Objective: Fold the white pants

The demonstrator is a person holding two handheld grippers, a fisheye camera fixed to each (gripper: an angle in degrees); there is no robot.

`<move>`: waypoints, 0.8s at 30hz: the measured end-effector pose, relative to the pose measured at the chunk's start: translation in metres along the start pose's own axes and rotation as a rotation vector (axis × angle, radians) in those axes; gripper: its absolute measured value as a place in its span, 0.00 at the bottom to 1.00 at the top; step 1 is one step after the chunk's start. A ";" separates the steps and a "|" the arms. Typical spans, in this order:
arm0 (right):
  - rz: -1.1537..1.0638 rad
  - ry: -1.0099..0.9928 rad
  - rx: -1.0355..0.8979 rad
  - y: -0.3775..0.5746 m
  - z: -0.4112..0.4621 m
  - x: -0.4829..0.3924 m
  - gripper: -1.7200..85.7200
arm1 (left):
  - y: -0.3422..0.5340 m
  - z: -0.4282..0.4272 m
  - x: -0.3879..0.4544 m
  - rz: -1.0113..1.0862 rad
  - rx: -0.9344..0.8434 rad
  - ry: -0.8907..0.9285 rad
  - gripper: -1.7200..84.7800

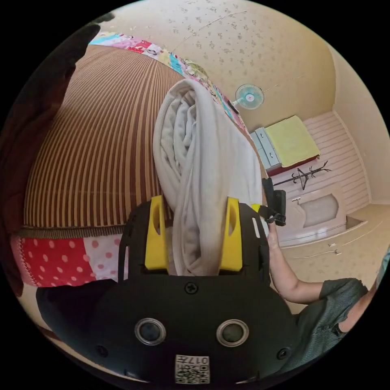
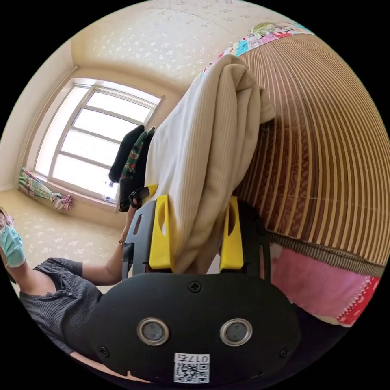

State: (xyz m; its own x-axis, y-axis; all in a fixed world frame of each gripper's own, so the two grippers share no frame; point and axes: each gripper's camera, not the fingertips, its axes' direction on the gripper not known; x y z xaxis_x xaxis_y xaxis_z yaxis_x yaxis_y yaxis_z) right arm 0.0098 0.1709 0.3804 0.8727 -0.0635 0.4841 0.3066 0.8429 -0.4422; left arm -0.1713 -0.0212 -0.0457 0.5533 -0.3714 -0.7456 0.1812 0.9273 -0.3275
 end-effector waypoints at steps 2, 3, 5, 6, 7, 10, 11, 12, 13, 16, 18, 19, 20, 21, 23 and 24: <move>0.005 -0.075 -0.019 0.009 -0.009 0.013 0.20 | 0.009 -0.003 -0.002 0.009 0.024 0.021 0.22; 0.005 -0.132 -0.024 0.015 -0.015 0.020 0.19 | 0.013 -0.005 0.003 0.016 0.010 0.022 0.21; -0.003 -0.202 -0.015 0.025 -0.029 0.021 0.17 | 0.021 -0.013 0.019 0.045 0.008 0.034 0.19; -0.032 -0.234 -0.008 0.033 -0.041 0.014 0.16 | 0.031 -0.025 0.036 0.082 0.037 0.031 0.18; -0.044 -0.252 -0.006 0.037 -0.047 0.009 0.16 | 0.037 -0.032 0.047 0.098 0.055 0.029 0.17; -0.102 -0.368 0.041 0.058 -0.084 -0.029 0.14 | 0.072 -0.087 0.116 0.219 0.183 -0.007 0.15; -0.148 -0.394 0.054 0.065 -0.098 -0.055 0.14 | 0.085 -0.113 0.145 0.274 0.234 -0.043 0.15; -0.219 -0.397 0.057 0.071 -0.107 -0.086 0.14 | 0.098 -0.142 0.173 0.326 0.287 -0.082 0.15; -0.255 -0.403 0.057 0.072 -0.110 -0.102 0.14 | 0.103 -0.157 0.185 0.349 0.314 -0.097 0.15; -0.424 -0.489 0.067 0.065 -0.112 -0.181 0.13 | 0.125 -0.240 0.246 0.496 0.452 -0.191 0.15; -0.600 -0.499 0.084 0.047 -0.100 -0.258 0.14 | 0.132 -0.312 0.283 0.588 0.552 -0.289 0.15; -0.636 -0.500 0.093 0.042 -0.095 -0.277 0.14 | 0.130 -0.330 0.287 0.588 0.569 -0.304 0.15; -0.681 -0.503 0.109 0.028 -0.080 -0.314 0.14 | 0.123 -0.366 0.292 0.565 0.590 -0.337 0.16; -0.692 -0.499 0.126 0.012 -0.059 -0.345 0.14 | 0.110 -0.400 0.287 0.502 0.597 -0.375 0.16; -0.662 -0.463 0.138 -0.012 -0.012 -0.380 0.15 | 0.091 -0.447 0.265 0.318 0.598 -0.452 0.17; -0.620 -0.403 0.125 -0.027 0.029 -0.397 0.15 | 0.085 -0.470 0.246 0.218 0.610 -0.548 0.18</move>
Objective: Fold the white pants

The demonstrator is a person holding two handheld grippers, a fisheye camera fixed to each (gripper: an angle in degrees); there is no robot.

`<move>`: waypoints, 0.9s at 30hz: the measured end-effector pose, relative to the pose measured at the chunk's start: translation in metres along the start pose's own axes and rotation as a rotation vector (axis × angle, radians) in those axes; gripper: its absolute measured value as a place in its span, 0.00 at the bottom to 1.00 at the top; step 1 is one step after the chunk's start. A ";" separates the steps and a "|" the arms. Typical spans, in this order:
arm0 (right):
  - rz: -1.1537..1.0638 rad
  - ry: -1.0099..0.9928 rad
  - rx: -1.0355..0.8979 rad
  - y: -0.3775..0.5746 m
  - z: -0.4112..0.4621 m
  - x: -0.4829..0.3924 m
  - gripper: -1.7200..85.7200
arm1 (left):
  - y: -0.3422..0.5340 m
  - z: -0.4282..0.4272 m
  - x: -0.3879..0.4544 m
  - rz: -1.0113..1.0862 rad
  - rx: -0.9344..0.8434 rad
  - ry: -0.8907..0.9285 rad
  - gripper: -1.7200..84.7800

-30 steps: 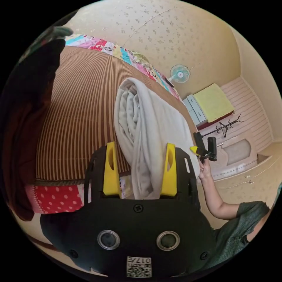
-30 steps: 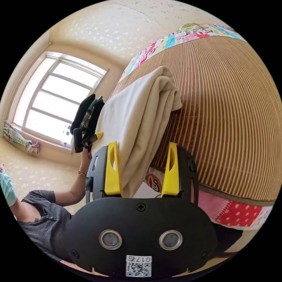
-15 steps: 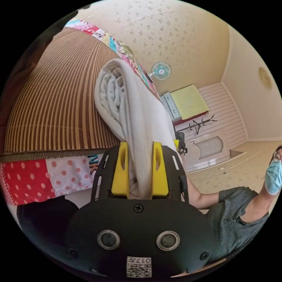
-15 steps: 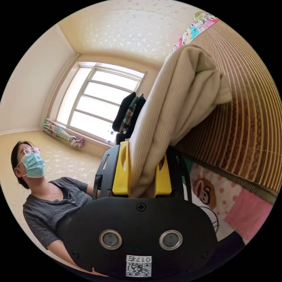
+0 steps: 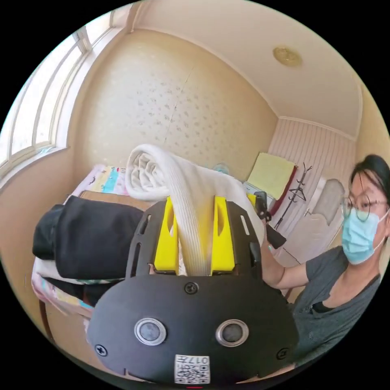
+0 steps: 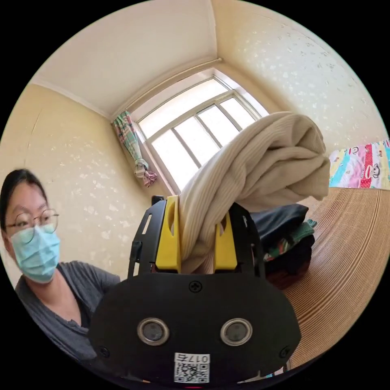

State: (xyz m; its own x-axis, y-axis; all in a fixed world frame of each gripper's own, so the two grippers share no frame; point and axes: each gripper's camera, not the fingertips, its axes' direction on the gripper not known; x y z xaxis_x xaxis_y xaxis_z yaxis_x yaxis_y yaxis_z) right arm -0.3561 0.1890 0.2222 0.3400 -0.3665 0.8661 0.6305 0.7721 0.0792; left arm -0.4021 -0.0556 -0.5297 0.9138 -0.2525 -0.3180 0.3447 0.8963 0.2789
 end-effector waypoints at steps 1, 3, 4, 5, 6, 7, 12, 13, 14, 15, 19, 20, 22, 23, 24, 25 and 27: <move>0.015 0.047 -0.022 -0.003 0.023 0.006 0.15 | -0.001 -0.001 -0.016 -0.042 -0.006 -0.080 0.19; 0.174 0.265 -0.166 0.012 0.121 0.057 0.17 | 0.019 0.010 -0.078 -0.257 -0.067 -0.324 0.20; 0.237 0.304 -0.214 0.022 0.143 0.076 0.17 | 0.027 0.018 -0.090 -0.282 -0.105 -0.333 0.20; 0.343 0.351 -0.322 0.045 0.181 0.111 0.17 | 0.044 0.036 -0.106 -0.299 -0.197 -0.338 0.21; 0.336 0.329 -0.291 0.062 0.189 0.124 0.18 | 0.061 0.053 -0.111 -0.269 -0.274 -0.367 0.22; 0.329 0.309 -0.258 0.069 0.186 0.125 0.18 | 0.069 0.057 -0.108 -0.228 -0.273 -0.380 0.22; 0.207 0.295 -0.339 0.082 0.162 0.089 0.17 | 0.099 0.027 -0.046 -0.107 -0.167 -0.541 0.22; 0.177 0.306 -0.339 0.086 0.154 0.081 0.16 | 0.102 0.019 -0.039 -0.119 -0.136 -0.560 0.21; 0.131 0.322 -0.320 0.096 0.134 0.069 0.15 | 0.110 0.001 -0.020 -0.126 -0.047 -0.575 0.19; 0.112 0.338 -0.307 0.109 0.111 0.061 0.13 | 0.121 -0.019 0.009 -0.069 0.066 -0.507 0.15; 0.113 0.516 -0.314 0.157 0.040 0.062 0.07 | 0.169 -0.050 0.117 0.154 0.365 -0.315 0.08; 0.161 0.606 -0.309 0.177 0.013 0.070 0.06 | 0.188 -0.040 0.153 0.234 0.412 -0.326 0.07; 0.302 0.710 -0.309 0.206 -0.024 0.090 0.05 | 0.218 -0.006 0.195 0.296 0.427 -0.340 0.03; 0.402 0.738 -0.328 0.225 -0.045 0.105 0.04 | 0.235 0.025 0.210 0.283 0.393 -0.313 0.02; 0.482 0.748 -0.353 0.244 -0.063 0.117 0.04 | 0.249 0.066 0.218 0.264 0.299 -0.242 0.02; 0.518 0.755 -0.362 0.253 -0.071 0.120 0.03 | 0.254 0.089 0.219 0.248 0.233 -0.201 0.01; 0.626 0.793 -0.352 0.279 -0.104 0.115 0.03 | 0.270 0.188 0.214 0.174 -0.069 -0.145 0.01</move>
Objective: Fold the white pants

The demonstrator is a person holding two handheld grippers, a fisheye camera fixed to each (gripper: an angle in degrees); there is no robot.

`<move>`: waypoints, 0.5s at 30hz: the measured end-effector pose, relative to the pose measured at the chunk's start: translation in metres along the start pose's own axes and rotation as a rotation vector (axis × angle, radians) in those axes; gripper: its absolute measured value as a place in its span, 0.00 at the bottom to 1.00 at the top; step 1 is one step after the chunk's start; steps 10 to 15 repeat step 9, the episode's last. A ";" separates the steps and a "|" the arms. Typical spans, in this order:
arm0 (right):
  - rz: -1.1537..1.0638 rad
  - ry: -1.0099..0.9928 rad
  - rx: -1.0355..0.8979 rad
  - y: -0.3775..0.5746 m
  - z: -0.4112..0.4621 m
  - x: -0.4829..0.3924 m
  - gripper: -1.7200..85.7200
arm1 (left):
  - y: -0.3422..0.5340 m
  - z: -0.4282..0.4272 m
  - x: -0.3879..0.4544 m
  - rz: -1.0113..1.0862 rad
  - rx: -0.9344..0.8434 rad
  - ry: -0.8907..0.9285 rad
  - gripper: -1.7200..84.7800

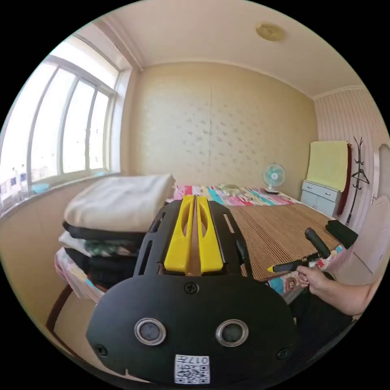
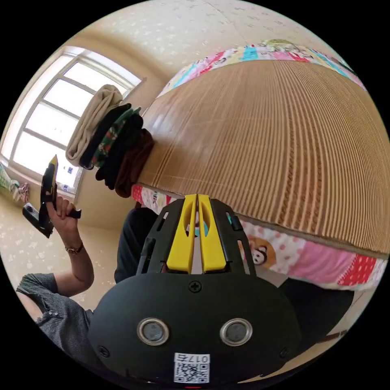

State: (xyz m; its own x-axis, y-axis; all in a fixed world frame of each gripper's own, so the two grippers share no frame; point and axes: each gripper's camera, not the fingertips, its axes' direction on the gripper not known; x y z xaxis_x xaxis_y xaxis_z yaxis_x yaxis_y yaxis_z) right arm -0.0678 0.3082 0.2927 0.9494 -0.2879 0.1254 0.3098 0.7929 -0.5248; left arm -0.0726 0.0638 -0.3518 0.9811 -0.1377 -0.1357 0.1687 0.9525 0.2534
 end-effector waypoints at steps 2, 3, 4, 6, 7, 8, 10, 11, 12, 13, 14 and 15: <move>0.026 0.010 0.022 0.022 -0.021 0.009 0.03 | 0.008 0.064 0.007 0.018 -0.158 -0.055 0.01; 0.035 0.035 0.036 0.035 -0.038 0.012 0.03 | 0.012 0.096 0.010 0.028 -0.209 -0.114 0.01; 0.039 0.054 0.044 0.041 -0.047 0.013 0.03 | 0.013 0.109 0.010 0.035 -0.218 -0.131 0.01; 0.070 0.142 0.094 0.061 -0.085 0.024 0.03 | 0.008 0.151 0.012 0.086 -0.236 -0.081 0.01; 0.078 0.162 0.109 0.065 -0.094 0.028 0.03 | 0.005 0.161 0.011 0.085 -0.248 -0.072 0.01; 0.111 0.199 0.129 0.072 -0.110 0.042 0.03 | -0.001 0.180 0.007 0.055 -0.281 -0.070 0.01; 0.190 0.232 0.130 0.078 -0.124 0.061 0.03 | -0.006 0.197 0.003 0.035 -0.305 -0.067 0.01; 0.190 0.232 0.130 0.078 -0.124 0.061 0.03 | -0.006 0.197 0.003 0.035 -0.305 -0.067 0.01; 0.190 0.232 0.130 0.078 -0.124 0.061 0.03 | -0.006 0.197 0.003 0.035 -0.305 -0.067 0.01; 0.190 0.232 0.130 0.078 -0.124 0.061 0.03 | -0.006 0.197 0.003 0.035 -0.305 -0.067 0.01; 0.190 0.232 0.130 0.078 -0.124 0.061 0.03 | -0.006 0.197 0.003 0.035 -0.305 -0.067 0.01; 0.190 0.232 0.130 0.078 -0.124 0.061 0.03 | -0.006 0.197 0.003 0.035 -0.305 -0.067 0.01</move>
